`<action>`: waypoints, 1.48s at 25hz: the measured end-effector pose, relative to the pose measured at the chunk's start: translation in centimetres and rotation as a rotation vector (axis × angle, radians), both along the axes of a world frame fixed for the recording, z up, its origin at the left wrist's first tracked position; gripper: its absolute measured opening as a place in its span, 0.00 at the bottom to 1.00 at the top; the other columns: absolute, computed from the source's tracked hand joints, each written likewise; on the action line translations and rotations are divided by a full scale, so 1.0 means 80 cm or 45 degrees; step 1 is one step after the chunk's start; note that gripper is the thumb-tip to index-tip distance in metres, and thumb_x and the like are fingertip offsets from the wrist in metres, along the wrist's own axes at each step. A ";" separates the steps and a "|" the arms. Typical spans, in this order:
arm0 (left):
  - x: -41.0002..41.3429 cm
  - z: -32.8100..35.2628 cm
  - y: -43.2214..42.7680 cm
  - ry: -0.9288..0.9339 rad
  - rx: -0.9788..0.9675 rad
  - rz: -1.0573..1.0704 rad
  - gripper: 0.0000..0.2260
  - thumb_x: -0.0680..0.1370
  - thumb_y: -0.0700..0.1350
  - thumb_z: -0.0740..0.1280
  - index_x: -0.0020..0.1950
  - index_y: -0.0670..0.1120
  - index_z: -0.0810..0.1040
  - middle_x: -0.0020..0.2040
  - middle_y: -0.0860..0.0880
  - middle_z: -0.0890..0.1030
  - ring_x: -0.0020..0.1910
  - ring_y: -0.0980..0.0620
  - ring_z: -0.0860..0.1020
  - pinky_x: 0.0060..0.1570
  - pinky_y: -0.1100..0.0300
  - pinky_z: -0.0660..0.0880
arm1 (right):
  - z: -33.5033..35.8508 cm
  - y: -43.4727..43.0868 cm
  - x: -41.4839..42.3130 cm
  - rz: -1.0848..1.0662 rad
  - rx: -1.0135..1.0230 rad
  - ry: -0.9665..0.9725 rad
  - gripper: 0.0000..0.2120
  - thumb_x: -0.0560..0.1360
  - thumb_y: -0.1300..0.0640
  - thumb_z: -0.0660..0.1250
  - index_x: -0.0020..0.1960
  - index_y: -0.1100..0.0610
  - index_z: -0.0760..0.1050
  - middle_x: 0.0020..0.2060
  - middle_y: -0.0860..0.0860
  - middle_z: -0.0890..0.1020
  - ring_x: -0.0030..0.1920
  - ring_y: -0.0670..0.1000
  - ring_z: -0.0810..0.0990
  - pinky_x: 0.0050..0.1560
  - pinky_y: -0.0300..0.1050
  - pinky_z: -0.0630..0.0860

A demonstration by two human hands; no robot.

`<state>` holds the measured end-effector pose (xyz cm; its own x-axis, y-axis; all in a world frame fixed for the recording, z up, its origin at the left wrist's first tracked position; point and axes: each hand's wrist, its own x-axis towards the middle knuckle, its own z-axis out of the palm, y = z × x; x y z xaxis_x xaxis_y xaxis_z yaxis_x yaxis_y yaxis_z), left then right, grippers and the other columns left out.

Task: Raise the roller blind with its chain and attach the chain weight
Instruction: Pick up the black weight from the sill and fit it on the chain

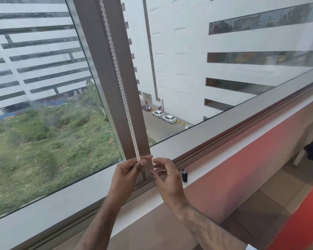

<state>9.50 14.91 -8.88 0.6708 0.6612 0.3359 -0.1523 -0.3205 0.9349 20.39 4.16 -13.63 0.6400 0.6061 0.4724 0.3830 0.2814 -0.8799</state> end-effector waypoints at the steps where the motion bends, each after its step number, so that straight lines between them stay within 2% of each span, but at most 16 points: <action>1: 0.000 0.000 0.001 0.024 0.019 0.035 0.10 0.80 0.45 0.68 0.55 0.45 0.88 0.54 0.50 0.89 0.59 0.49 0.86 0.59 0.59 0.80 | -0.018 -0.004 0.016 -0.142 -0.060 0.010 0.10 0.77 0.59 0.73 0.57 0.53 0.79 0.50 0.48 0.82 0.50 0.46 0.82 0.48 0.39 0.80; 3: 0.000 -0.001 0.003 0.051 0.044 0.088 0.11 0.79 0.49 0.68 0.52 0.46 0.89 0.50 0.50 0.90 0.56 0.46 0.87 0.56 0.57 0.79 | -0.061 -0.014 0.053 -0.439 -0.235 0.052 0.08 0.76 0.61 0.74 0.52 0.52 0.79 0.47 0.46 0.79 0.47 0.47 0.81 0.48 0.45 0.80; 5: 0.001 -0.002 0.002 0.040 0.018 0.121 0.12 0.78 0.49 0.68 0.50 0.44 0.89 0.47 0.48 0.90 0.54 0.43 0.87 0.52 0.62 0.79 | -0.104 -0.023 0.086 -0.626 -0.454 0.073 0.09 0.75 0.61 0.74 0.52 0.53 0.78 0.48 0.47 0.78 0.51 0.53 0.80 0.50 0.49 0.79; 8: 0.001 0.002 -0.007 0.000 -0.074 0.131 0.14 0.77 0.49 0.69 0.51 0.41 0.88 0.47 0.46 0.90 0.52 0.42 0.87 0.49 0.65 0.80 | -0.137 -0.022 0.116 -0.669 -0.687 0.116 0.16 0.73 0.59 0.77 0.58 0.56 0.78 0.55 0.52 0.79 0.58 0.56 0.78 0.58 0.54 0.78; 10: -0.002 0.008 -0.014 -0.012 -0.126 0.108 0.14 0.77 0.49 0.69 0.51 0.40 0.88 0.48 0.45 0.90 0.51 0.44 0.88 0.49 0.64 0.80 | -0.145 -0.013 0.125 -0.659 -0.766 0.098 0.18 0.71 0.58 0.78 0.59 0.58 0.79 0.56 0.54 0.80 0.58 0.56 0.77 0.59 0.53 0.76; 13: -0.007 0.007 -0.016 0.005 -0.135 0.117 0.13 0.77 0.49 0.69 0.50 0.42 0.88 0.48 0.45 0.90 0.51 0.45 0.88 0.54 0.57 0.81 | -0.146 0.001 0.128 -0.676 -0.855 0.014 0.16 0.71 0.55 0.79 0.57 0.56 0.80 0.54 0.53 0.81 0.55 0.53 0.74 0.56 0.50 0.74; 16: -0.011 0.006 -0.018 -0.006 -0.143 0.143 0.14 0.78 0.49 0.68 0.50 0.40 0.88 0.48 0.46 0.90 0.52 0.44 0.88 0.50 0.62 0.80 | -0.147 0.010 0.133 -0.690 -0.952 -0.039 0.14 0.72 0.52 0.78 0.55 0.54 0.81 0.51 0.51 0.82 0.55 0.54 0.76 0.56 0.51 0.72; 18: -0.013 0.004 -0.019 -0.022 -0.165 0.147 0.13 0.78 0.48 0.68 0.50 0.40 0.88 0.49 0.45 0.90 0.53 0.42 0.88 0.51 0.61 0.81 | -0.142 0.012 0.132 -0.665 -0.920 0.026 0.09 0.73 0.54 0.77 0.51 0.55 0.81 0.48 0.51 0.83 0.55 0.57 0.79 0.53 0.51 0.74; 21: -0.019 -0.001 -0.013 -0.008 -0.174 0.155 0.13 0.80 0.51 0.68 0.48 0.45 0.89 0.50 0.42 0.89 0.56 0.40 0.86 0.60 0.42 0.78 | -0.116 0.004 0.099 -0.439 -0.667 0.304 0.05 0.77 0.59 0.73 0.52 0.56 0.80 0.46 0.52 0.85 0.52 0.58 0.84 0.47 0.46 0.77; 22: -0.021 -0.002 -0.011 0.001 -0.164 0.157 0.13 0.80 0.52 0.68 0.47 0.47 0.89 0.50 0.41 0.89 0.57 0.40 0.86 0.64 0.37 0.75 | -0.102 -0.001 0.077 -0.323 -0.616 0.342 0.06 0.77 0.60 0.73 0.53 0.55 0.79 0.46 0.51 0.85 0.51 0.57 0.84 0.46 0.44 0.77; 24: -0.024 -0.001 -0.010 -0.003 -0.175 0.152 0.14 0.81 0.52 0.67 0.47 0.48 0.89 0.52 0.40 0.88 0.57 0.41 0.86 0.69 0.33 0.71 | -0.071 -0.014 0.028 -0.099 -0.542 0.328 0.11 0.76 0.59 0.74 0.55 0.51 0.76 0.47 0.49 0.85 0.49 0.53 0.84 0.44 0.39 0.78; 27: -0.025 0.002 -0.015 -0.001 -0.200 0.132 0.14 0.82 0.51 0.66 0.49 0.45 0.89 0.51 0.41 0.89 0.59 0.39 0.85 0.70 0.34 0.71 | -0.021 -0.033 -0.028 0.142 -0.455 0.239 0.12 0.76 0.57 0.75 0.54 0.49 0.75 0.44 0.46 0.85 0.44 0.44 0.83 0.43 0.35 0.78; 29: -0.025 0.003 -0.020 -0.036 -0.243 0.120 0.15 0.82 0.50 0.66 0.51 0.41 0.88 0.51 0.41 0.89 0.59 0.37 0.84 0.70 0.37 0.73 | 0.003 -0.040 -0.047 0.216 -0.399 0.170 0.10 0.77 0.58 0.74 0.55 0.49 0.77 0.44 0.44 0.85 0.43 0.42 0.82 0.43 0.35 0.78; 32: -0.025 0.005 -0.027 -0.098 -0.344 0.097 0.16 0.82 0.49 0.66 0.51 0.38 0.87 0.52 0.38 0.88 0.57 0.36 0.85 0.66 0.43 0.78 | 0.021 -0.042 -0.059 0.197 -0.344 0.138 0.09 0.77 0.59 0.73 0.56 0.51 0.79 0.43 0.45 0.86 0.40 0.42 0.81 0.43 0.36 0.78; 37: -0.025 0.005 -0.037 -0.106 -0.411 0.074 0.15 0.83 0.46 0.66 0.52 0.36 0.86 0.52 0.38 0.88 0.54 0.42 0.87 0.60 0.48 0.81 | 0.026 -0.042 -0.069 0.119 -0.322 0.117 0.09 0.75 0.59 0.75 0.53 0.52 0.80 0.40 0.46 0.86 0.39 0.44 0.82 0.41 0.34 0.77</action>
<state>7.54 11.93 -8.51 0.6082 0.7785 0.1551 -0.2227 -0.0202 0.9747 14.89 0.78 -11.58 0.6091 0.7555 0.2413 0.2812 0.0788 -0.9564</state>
